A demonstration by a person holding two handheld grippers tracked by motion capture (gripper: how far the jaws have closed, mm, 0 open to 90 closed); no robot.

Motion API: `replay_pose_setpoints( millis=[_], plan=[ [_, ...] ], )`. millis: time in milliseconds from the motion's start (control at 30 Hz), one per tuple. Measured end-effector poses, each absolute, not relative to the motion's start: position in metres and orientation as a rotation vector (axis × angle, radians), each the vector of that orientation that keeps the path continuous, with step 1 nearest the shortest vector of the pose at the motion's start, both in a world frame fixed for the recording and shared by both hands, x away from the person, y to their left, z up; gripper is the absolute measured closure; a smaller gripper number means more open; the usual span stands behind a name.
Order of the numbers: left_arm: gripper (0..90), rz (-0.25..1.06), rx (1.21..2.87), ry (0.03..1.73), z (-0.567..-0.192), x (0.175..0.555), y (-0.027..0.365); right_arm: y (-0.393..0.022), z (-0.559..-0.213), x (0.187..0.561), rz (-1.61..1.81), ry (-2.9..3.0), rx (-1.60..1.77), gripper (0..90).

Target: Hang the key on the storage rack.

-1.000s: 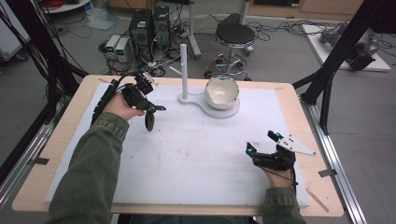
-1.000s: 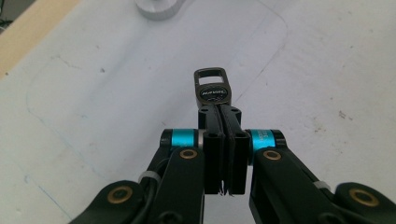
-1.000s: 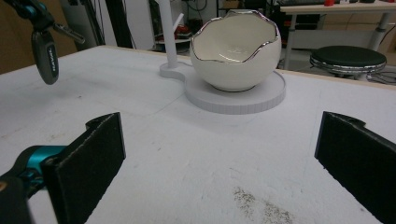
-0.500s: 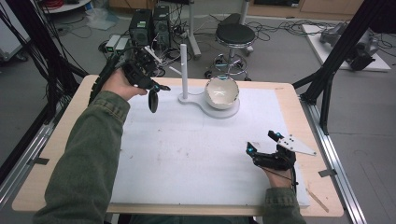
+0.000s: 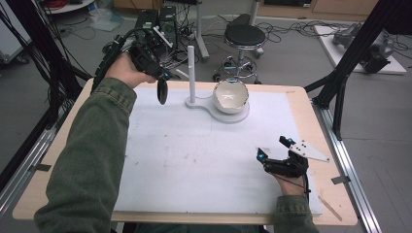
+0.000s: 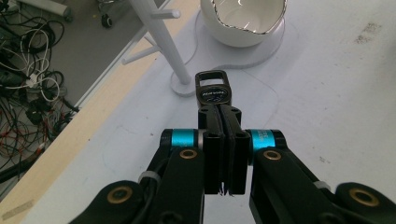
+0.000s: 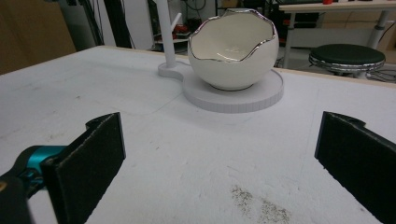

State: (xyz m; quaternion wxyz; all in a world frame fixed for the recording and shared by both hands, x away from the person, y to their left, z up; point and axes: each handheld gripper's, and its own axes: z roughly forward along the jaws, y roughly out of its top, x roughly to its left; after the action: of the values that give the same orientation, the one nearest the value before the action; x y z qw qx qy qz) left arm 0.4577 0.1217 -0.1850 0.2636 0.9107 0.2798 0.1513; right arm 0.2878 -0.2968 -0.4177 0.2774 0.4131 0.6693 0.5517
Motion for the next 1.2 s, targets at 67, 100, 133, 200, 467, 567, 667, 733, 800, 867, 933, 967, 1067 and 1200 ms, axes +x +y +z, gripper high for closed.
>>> replay_pose_setpoints(
  millis=[67,100,133,200,467,567,667,733,800,867,933,967,1067,1200],
  plan=[
    [87.6,0.407,2.471,0.756,-0.183,0.461,0.121,-0.297,-0.418,0.287,1.479,1.798,1.114,0.7],
    [87.6,0.411,2.47,0.757,-0.182,0.462,0.121,-0.298,-0.418,0.287,1.479,1.8,1.115,0.7],
    [87.6,0.414,2.467,0.759,-0.18,0.464,0.121,-0.298,-0.418,0.287,1.479,1.8,1.115,0.7],
    [87.6,0.429,2.459,0.759,-0.177,0.466,0.121,-0.298,-0.418,0.288,1.476,1.801,1.112,0.7],
    [87.6,0.47,2.44,0.772,-0.17,0.475,0.112,-0.298,-0.419,0.288,1.475,1.81,1.114,0.7],
    [87.5,0.476,2.442,0.778,-0.173,0.48,0.106,-0.297,-0.418,0.287,1.475,1.815,1.114,0.7],
    [87.6,0.482,2.421,0.788,-0.174,0.485,0.103,-0.298,-0.418,0.287,1.477,1.818,1.119,0.7],
    [87.5,0.481,2.42,0.788,-0.175,0.487,0.099,-0.298,-0.419,0.287,1.48,1.814,1.115,0.7],
    [87.6,0.485,2.421,0.795,-0.176,0.489,0.096,-0.299,-0.419,0.287,1.481,1.814,1.118,0.7],
    [87.5,0.504,2.423,0.802,-0.179,0.49,0.092,-0.3,-0.419,0.287,1.486,1.811,1.121,0.7],
    [87.5,0.499,2.43,0.797,-0.182,0.491,0.089,-0.3,-0.419,0.288,1.485,1.811,1.118,0.7],
    [87.5,0.499,2.429,0.796,-0.183,0.492,0.088,-0.3,-0.419,0.288,1.484,1.812,1.117,0.7],
    [87.5,0.498,2.43,0.796,-0.186,0.494,0.085,-0.299,-0.419,0.287,1.486,1.813,1.122,0.7],
    [87.5,0.516,2.436,0.806,-0.188,0.496,0.085,-0.3,-0.419,0.287,1.485,1.812,1.124,0.7]
  ],
)
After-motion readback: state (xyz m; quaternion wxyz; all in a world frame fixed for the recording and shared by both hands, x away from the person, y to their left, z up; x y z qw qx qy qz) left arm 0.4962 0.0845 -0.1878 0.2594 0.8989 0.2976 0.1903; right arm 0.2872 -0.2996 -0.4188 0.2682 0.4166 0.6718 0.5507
